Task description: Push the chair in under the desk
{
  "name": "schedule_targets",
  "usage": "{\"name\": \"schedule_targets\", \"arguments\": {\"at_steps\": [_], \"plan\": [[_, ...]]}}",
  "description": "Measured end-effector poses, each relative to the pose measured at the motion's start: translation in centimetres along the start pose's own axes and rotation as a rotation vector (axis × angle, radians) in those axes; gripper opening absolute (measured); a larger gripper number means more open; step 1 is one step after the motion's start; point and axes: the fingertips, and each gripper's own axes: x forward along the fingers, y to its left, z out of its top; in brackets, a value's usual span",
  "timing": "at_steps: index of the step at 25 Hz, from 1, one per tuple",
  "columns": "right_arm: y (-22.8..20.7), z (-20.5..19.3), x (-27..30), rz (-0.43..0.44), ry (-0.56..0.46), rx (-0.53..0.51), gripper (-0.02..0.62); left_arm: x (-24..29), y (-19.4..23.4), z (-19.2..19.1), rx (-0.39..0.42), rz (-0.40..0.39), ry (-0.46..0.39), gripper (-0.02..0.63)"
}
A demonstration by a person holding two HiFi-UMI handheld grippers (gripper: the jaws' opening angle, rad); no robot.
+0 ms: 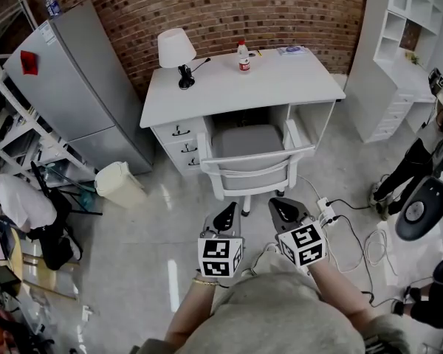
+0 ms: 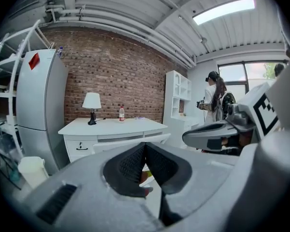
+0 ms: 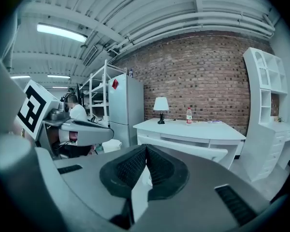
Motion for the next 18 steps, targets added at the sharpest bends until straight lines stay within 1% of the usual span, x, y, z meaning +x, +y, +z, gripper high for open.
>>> {"name": "schedule_targets", "arguments": {"at_steps": [9, 18], "plan": [[1.3, 0.6, 0.4, 0.026, -0.029, 0.017, 0.009, -0.3, 0.4, 0.1, -0.007, -0.004, -0.017, 0.011], [0.9, 0.7, 0.2, 0.018, -0.035, 0.032, 0.008, -0.2, 0.1, 0.4, -0.014, -0.014, -0.025, 0.011]]}}
